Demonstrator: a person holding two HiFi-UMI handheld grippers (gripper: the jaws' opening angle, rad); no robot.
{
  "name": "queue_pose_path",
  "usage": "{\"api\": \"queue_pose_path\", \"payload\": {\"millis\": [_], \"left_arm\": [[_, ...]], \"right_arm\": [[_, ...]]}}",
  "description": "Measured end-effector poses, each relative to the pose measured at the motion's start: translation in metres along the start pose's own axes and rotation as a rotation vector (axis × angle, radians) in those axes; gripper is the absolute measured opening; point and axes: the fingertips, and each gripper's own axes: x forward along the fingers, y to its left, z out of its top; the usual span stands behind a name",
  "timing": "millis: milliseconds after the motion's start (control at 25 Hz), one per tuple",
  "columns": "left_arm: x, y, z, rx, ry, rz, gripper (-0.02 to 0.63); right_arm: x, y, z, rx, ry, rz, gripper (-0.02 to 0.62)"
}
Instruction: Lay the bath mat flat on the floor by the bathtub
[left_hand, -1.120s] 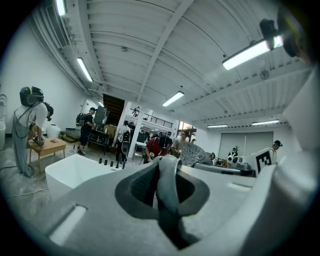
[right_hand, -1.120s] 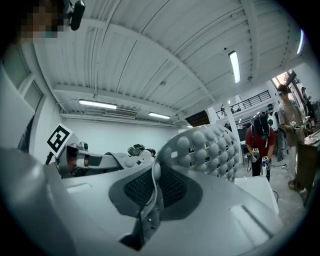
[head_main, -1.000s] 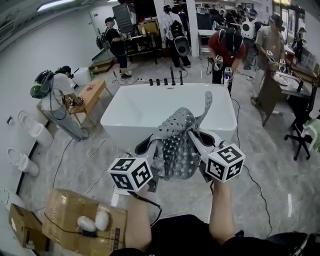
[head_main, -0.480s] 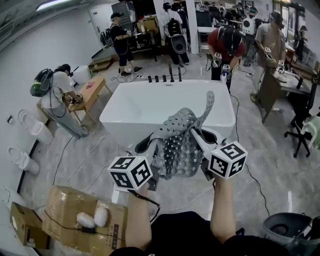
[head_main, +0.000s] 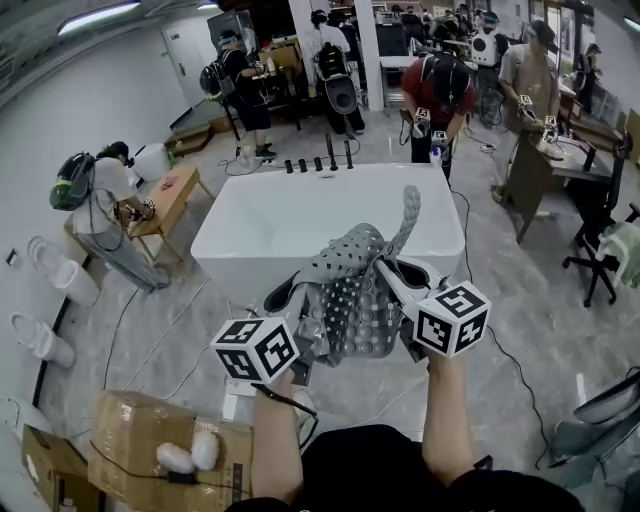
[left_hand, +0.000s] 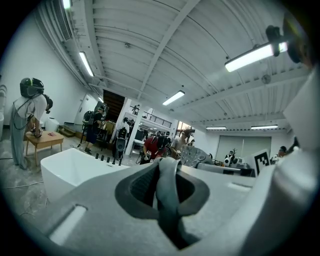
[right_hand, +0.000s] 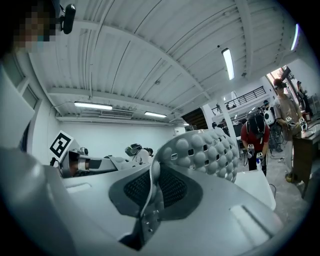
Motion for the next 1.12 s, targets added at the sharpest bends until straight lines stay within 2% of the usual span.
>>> {"api": "queue_pose_path", "payload": {"millis": [200, 680, 920, 1120], "left_arm": [[0.019, 0.024, 0.009, -0.007, 0.002, -0.045, 0.020], [0.058, 0.142, 0.032, -0.070, 0.022, -0.088, 0.020], [0.066, 0.234, 0.047, -0.115, 0.047, -0.092, 0.020], [0.059, 0.301, 0.051, -0.132, 0.060, -0.080, 0.021]], "right_arm": [[0.026, -0.009, 0.004, -0.004, -0.002, -0.036, 0.020], [0.138, -0.012, -0.017, -0.005, 0.079, -0.107, 0.021], [0.233, 0.004, -0.030, -0.003, 0.134, -0.125, 0.021], [0.302, 0.034, -0.046, -0.004, 0.159, -0.081, 0.021]]}}
